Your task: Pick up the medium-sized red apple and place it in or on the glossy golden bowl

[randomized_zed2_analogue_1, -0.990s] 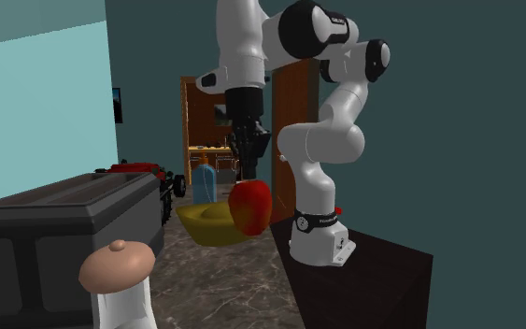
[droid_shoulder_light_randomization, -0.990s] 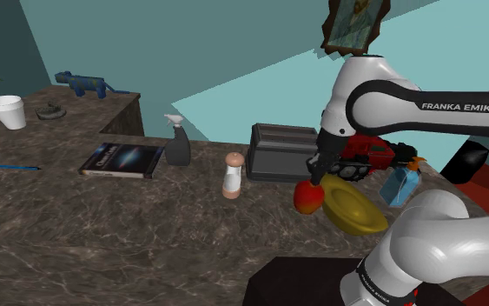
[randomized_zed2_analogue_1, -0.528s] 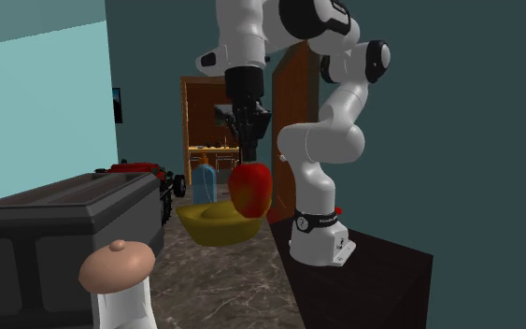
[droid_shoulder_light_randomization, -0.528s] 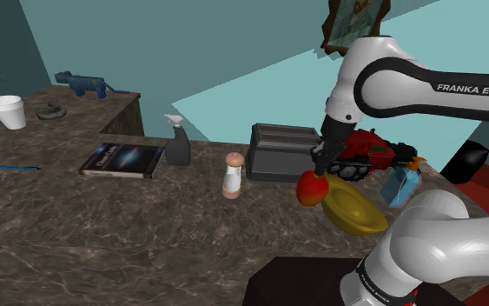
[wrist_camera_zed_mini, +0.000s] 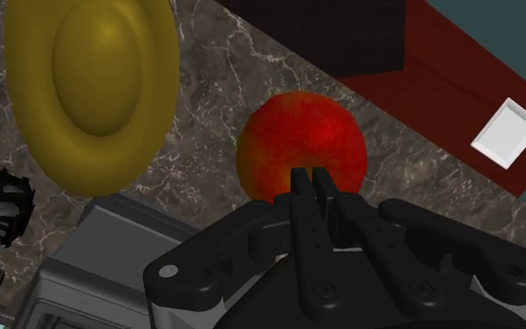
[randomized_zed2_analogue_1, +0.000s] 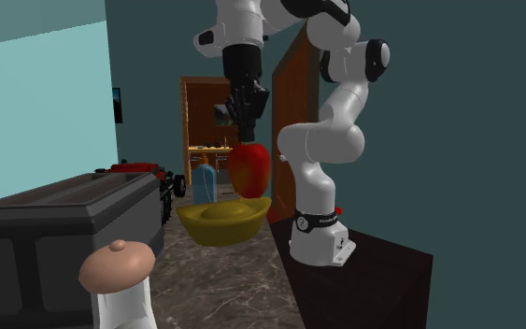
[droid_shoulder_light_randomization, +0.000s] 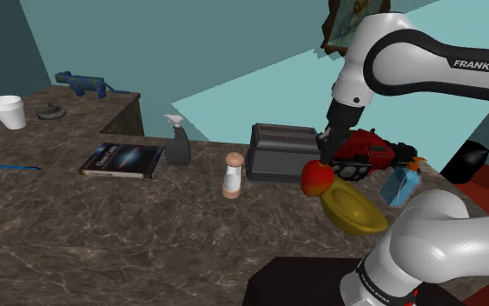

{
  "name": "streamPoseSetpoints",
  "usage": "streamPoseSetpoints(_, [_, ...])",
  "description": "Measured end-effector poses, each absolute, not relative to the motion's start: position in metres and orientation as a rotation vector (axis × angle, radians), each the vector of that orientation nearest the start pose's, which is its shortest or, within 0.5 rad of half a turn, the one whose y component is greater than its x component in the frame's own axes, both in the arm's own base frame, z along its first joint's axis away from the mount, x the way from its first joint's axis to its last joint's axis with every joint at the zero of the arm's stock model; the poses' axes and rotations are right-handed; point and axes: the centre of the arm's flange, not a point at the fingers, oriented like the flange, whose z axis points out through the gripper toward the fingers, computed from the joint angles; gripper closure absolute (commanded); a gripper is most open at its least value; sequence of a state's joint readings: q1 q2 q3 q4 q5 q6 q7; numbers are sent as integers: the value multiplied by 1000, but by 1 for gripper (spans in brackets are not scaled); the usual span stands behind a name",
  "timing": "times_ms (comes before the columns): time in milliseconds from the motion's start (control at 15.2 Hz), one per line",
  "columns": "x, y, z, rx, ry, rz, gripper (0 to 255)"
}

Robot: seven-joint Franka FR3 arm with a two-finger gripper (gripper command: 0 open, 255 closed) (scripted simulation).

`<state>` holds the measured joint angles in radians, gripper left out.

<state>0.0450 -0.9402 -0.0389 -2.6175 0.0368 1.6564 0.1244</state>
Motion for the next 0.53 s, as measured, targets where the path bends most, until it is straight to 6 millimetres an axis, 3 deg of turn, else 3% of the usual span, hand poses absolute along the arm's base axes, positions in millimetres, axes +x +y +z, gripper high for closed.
streamPoseSetpoints(528, [236,-78,556,-3071,162,39,255])
